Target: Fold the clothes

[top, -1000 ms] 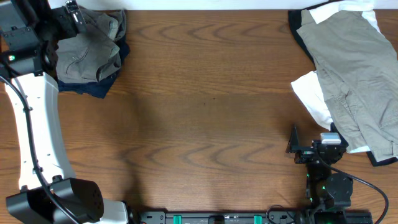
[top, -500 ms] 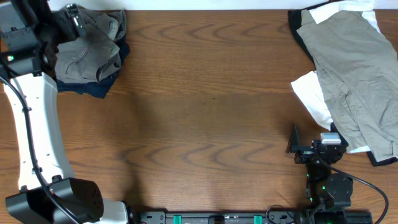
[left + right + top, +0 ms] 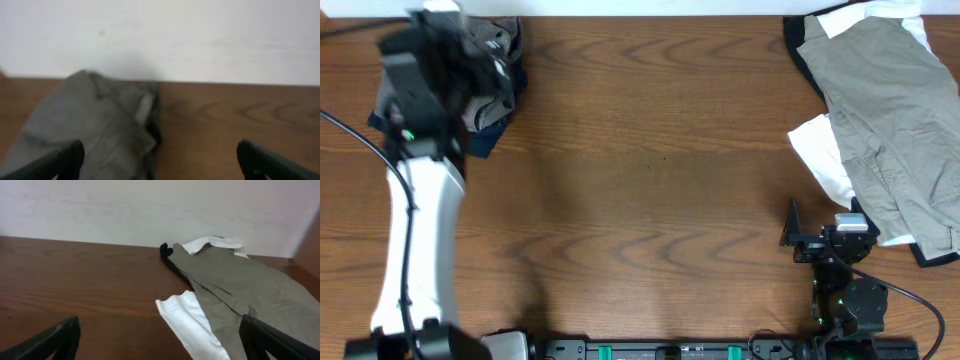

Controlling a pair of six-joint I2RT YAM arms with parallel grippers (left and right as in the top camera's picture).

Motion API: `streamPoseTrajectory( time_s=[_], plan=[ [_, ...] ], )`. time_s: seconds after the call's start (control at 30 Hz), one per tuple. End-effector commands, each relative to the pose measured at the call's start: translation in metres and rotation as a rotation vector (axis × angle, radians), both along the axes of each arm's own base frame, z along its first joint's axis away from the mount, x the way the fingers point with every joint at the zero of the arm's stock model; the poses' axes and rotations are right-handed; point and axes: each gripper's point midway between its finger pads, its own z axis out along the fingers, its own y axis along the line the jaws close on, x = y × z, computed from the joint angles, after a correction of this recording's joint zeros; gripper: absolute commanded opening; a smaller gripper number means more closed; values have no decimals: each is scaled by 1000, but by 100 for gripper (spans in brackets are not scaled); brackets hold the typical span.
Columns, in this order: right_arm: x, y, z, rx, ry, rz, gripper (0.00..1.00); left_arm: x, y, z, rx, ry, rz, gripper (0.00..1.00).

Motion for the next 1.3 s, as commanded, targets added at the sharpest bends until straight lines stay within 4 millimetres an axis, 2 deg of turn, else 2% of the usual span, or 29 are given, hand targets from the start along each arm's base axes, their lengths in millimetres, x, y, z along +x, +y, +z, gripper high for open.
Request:
streamPoseTrajectory(
  time_s=[0.0,0.3,0.43,0.57,0.77,0.97,1.13,1.27],
  plan=[
    [0,-3,-1,-12,-1,-10,99,-25,-18,-10,46,-45,-59,98],
    [0,-3,-1,-12,-1,-10,99,-108,-51,-74,43,-136,-140,98],
    [0,-3,-1,-12,-1,-10,99,-143,-64,-95,49,-235,-177,98],
    [0,-3,-1,-12,-1,-10,99,-171,-67,-115,52,-280,-188,98],
    [0,-3,-1,-12,-1,-10,99,-193,-68,-136,61,-309,-193,98],
    [0,-3,-1,-12,-1,-10,99,-202,-69,-146,70,-268,-203,98],
    [0,-3,-1,-12,-1,-9,99,-211,-70,-166,61,-187,-209,98],
    [0,-3,-1,-12,-1,-10,99,-212,-67,-164,68,-196,-194,98]
  ],
)
